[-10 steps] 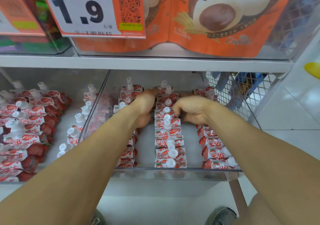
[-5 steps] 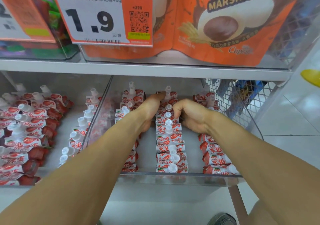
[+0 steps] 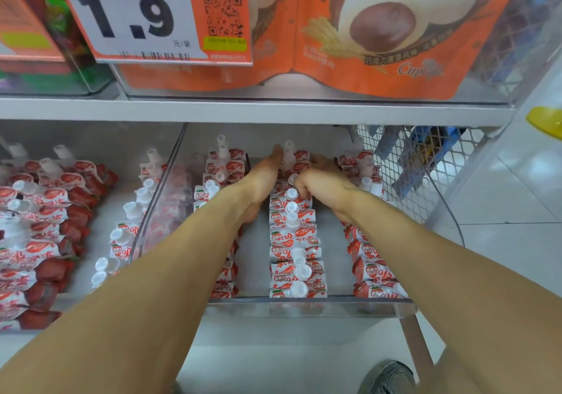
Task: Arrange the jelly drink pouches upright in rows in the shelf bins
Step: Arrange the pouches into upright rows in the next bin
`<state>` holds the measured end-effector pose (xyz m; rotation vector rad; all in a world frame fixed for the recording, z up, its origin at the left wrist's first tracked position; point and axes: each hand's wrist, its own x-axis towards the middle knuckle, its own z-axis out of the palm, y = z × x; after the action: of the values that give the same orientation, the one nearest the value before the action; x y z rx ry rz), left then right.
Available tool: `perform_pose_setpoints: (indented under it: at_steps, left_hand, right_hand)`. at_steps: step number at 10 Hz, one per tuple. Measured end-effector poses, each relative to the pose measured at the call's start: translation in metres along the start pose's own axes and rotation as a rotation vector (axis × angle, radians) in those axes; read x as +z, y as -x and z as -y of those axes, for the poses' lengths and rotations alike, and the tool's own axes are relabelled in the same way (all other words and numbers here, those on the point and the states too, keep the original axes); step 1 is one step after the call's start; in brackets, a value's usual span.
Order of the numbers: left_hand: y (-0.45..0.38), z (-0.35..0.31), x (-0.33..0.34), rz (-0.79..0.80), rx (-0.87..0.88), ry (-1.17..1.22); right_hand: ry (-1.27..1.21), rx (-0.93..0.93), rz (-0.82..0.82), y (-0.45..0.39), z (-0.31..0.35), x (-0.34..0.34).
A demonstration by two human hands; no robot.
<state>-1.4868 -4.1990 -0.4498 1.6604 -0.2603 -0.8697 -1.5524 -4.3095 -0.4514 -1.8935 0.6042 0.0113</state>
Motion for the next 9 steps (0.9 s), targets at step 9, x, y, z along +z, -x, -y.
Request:
perform_pose_setpoints:
  at_steps: [9]
  left_hand:
    - [0.002, -0.002, 0.011, -0.128, -0.061, -0.396]
  right_hand:
    - [0.149, 0.222, -0.1, -0.035, -0.003, -0.01]
